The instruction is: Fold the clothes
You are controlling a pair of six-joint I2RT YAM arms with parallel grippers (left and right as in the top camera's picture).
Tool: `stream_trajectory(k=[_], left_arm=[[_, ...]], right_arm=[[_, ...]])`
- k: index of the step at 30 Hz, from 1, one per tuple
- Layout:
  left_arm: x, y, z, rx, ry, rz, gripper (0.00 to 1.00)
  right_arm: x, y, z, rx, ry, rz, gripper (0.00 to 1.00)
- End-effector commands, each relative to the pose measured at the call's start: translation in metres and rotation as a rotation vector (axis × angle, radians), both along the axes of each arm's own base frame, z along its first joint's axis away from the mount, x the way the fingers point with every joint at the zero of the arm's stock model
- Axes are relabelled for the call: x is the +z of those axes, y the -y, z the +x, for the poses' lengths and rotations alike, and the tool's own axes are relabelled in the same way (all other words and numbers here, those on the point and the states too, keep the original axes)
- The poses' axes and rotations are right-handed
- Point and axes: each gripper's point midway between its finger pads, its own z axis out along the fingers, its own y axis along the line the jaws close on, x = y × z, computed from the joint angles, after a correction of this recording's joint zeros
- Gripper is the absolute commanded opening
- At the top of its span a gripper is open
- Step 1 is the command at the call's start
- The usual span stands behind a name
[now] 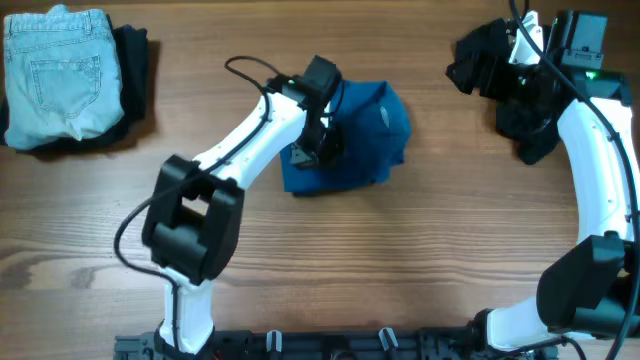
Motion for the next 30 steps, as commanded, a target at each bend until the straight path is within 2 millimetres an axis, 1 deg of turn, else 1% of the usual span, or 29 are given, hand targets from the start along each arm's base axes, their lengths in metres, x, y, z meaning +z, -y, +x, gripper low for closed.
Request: stream_trajectory(k=[1, 3, 6, 8, 11, 13, 15, 16, 17, 18, 19, 22, 23, 24, 25, 26, 27, 28, 29, 30], left_arm=[[-0.03, -0.039, 0.009, 0.047, 0.022, 0.191, 0.04], [-0.032, -0.068, 0.018, 0.064, 0.074, 0.328, 0.08], [-0.029, -0.105, 0.031, 0.09, 0.133, 0.49, 0.15], [-0.025, -0.132, 0.043, 0.131, 0.172, 0.57, 0.15], [-0.025, -0.151, 0.059, 0.196, 0.195, 0.566, 0.15], [-0.025, -0.167, 0.079, 0.255, 0.245, 0.557, 0.16], [-0.02, -0.19, 0.102, 0.33, 0.32, 0.575, 0.17], [-0.017, -0.206, 0.119, 0.39, 0.372, 0.569, 0.18], [-0.014, -0.217, 0.131, 0.434, 0.407, 0.555, 0.19], [-0.012, -0.224, 0.138, 0.462, 0.429, 0.547, 0.19], [-0.008, -0.237, 0.149, 0.506, 0.466, 0.535, 0.19], [0.002, -0.267, 0.172, 0.603, 0.543, 0.504, 0.17], [0.003, -0.269, 0.178, 0.569, 0.549, 0.459, 0.17], [0.006, -0.259, 0.181, 0.478, 0.546, 0.377, 0.21], [0.009, -0.245, 0.182, 0.385, 0.545, 0.301, 0.31], [0.015, -0.229, 0.18, 0.296, 0.545, 0.225, 0.42], [0.023, -0.215, 0.177, 0.241, 0.55, 0.175, 0.54], [0.031, -0.207, 0.175, 0.22, 0.556, 0.161, 0.61], [0.037, -0.2, 0.172, 0.197, 0.565, 0.16, 0.66], [0.047, -0.188, 0.169, 0.154, 0.582, 0.157, 0.71]], right_arm=[[-0.001, 0.002, 0.002, -0.005, 0.001, -0.016, 0.99], [-0.001, 0.002, 0.002, -0.005, 0.0, -0.016, 0.99], [-0.001, 0.002, 0.002, -0.005, -0.002, -0.016, 0.99], [-0.001, 0.002, 0.002, -0.005, -0.002, -0.016, 0.99], [-0.002, 0.002, 0.001, -0.005, -0.008, -0.015, 0.99], [-0.002, 0.002, 0.0, -0.005, -0.01, -0.015, 1.0], [-0.002, 0.002, 0.0, -0.005, -0.013, -0.015, 0.99], [-0.003, 0.002, -0.001, -0.003, -0.016, -0.015, 1.0], [-0.003, 0.002, -0.002, -0.003, -0.02, -0.016, 0.99], [-0.004, 0.002, -0.003, -0.003, -0.023, -0.015, 0.99], [-0.004, 0.001, -0.003, -0.003, -0.026, -0.015, 0.99], [-0.004, 0.001, -0.003, -0.003, -0.027, -0.014, 0.99], [-0.004, 0.001, -0.003, -0.003, -0.027, -0.014, 1.0], [-0.004, 0.001, -0.003, -0.003, -0.026, -0.014, 0.99], [-0.004, 0.001, -0.003, -0.003, -0.025, -0.014, 0.99], [-0.004, 0.002, -0.003, -0.003, -0.023, -0.015, 1.0], [-0.003, 0.002, -0.002, -0.003, -0.018, -0.015, 1.0], [-0.003, 0.002, -0.001, -0.003, -0.014, -0.016, 0.99], [-0.002, 0.002, 0.0, -0.004, -0.01, -0.017, 0.99], [-0.002, 0.003, 0.0, -0.005, -0.007, -0.018, 0.99]])
